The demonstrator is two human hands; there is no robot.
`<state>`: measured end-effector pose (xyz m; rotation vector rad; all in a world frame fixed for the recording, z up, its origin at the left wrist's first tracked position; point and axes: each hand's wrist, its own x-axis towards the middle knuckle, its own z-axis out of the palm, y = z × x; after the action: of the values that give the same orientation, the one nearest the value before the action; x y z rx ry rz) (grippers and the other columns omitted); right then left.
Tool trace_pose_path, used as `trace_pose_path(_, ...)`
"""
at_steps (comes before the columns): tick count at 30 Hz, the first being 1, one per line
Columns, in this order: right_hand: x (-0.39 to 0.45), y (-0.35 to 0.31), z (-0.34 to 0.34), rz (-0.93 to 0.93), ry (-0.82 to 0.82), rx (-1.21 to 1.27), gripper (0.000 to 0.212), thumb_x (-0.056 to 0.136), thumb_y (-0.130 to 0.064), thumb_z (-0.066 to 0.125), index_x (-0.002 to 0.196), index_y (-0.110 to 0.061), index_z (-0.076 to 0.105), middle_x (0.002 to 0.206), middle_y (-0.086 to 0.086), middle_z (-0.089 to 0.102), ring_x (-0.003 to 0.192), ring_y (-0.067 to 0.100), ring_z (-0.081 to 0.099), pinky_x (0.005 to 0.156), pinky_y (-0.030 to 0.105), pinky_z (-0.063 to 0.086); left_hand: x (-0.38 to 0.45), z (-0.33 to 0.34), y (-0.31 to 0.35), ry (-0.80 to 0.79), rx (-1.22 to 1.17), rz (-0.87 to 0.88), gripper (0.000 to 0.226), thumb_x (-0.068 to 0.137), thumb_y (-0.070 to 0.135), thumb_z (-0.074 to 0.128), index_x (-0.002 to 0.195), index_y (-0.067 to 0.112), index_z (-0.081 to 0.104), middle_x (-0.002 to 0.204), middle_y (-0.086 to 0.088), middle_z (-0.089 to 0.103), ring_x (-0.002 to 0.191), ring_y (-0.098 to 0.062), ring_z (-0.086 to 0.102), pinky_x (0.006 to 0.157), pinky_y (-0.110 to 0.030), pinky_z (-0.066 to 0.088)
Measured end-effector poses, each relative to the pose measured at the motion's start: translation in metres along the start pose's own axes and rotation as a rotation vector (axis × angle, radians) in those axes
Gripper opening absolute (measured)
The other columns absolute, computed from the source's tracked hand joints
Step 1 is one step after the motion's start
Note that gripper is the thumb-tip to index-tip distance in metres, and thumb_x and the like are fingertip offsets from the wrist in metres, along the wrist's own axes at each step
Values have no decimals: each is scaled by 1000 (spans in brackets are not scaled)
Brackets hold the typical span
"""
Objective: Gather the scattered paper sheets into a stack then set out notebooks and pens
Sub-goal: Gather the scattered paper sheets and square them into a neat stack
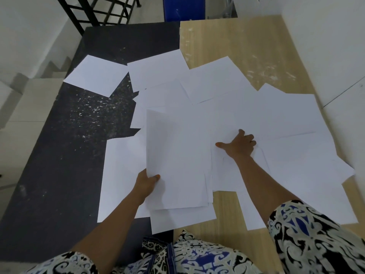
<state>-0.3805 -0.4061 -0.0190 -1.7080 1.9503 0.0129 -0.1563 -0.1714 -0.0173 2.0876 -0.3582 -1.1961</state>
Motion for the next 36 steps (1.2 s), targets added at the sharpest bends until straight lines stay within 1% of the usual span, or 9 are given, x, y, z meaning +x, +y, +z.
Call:
trace_pose_path(8,13,-6,-4,80,-90,139,102,65,-51,83,142,-14,27,138,15,43,129,36,39,106,50,30,-1,2,1,-5,18,-3,37,95,14,59,130,8,52,114,-8,59,101,-29,57,86,-39,48)
trace_pose_path(11,18,-10,-7,107,-159,164,95,64,-59,79,137,-13,40,136,12,50,131,36,37,108,52,28,-2,2,0,-3,15,-4,37,94,14,59,131,8,52,117,-10,60,102,-30,58,87,-40,49)
trace_pose_path(14,10,-22,-4,164,-172,60,99,63,-66,77,137,-10,41,139,14,41,132,35,33,108,54,31,-3,1,-1,-2,18,2,38,94,14,59,131,8,52,121,-11,61,104,-31,58,90,-43,50)
trace_pose_path(19,-12,-46,7,232,-67,60,95,73,-39,81,141,-9,22,141,17,28,126,31,37,98,39,42,-4,1,0,0,37,-7,40,95,16,58,133,9,51,123,-11,60,107,-32,58,92,-44,49)
trace_pose_path(24,-14,-42,15,247,-59,365,84,79,-18,77,140,-4,22,134,20,43,116,31,54,88,35,48,-5,1,0,-1,30,-10,39,95,15,58,133,8,51,119,-8,60,104,-30,57,88,-39,48)
trace_pose_path(26,-16,-33,17,198,-15,452,56,84,-9,67,131,-2,39,122,16,57,105,30,61,74,30,47,-5,1,0,-6,19,-17,39,95,15,58,132,8,51,119,-9,60,104,-29,57,88,-39,48)
trace_pose_path(29,-20,-19,15,132,45,452,22,88,-7,52,109,-5,58,111,12,65,99,30,63,69,27,41,-4,0,0,-13,-3,-33,39,94,15,60,132,8,51,121,-11,60,104,-31,57,90,-41,48)
trace_pose_path(33,-27,-14,3,128,220,517,34,94,-12,49,126,-8,60,128,12,61,119,31,56,94,37,46,-3,-2,-2,-25,-33,-45,40,93,14,61,132,8,52,120,-11,61,104,-31,58,89,-40,48)
trace_pose_path(36,-40,-21,-13,17,439,548,30,97,-12,52,124,-5,62,123,13,65,114,30,60,90,32,44,-5,-1,-2,-23,-54,-46,38,93,12,61,130,7,53,113,-8,61,100,-29,58,84,-38,47)
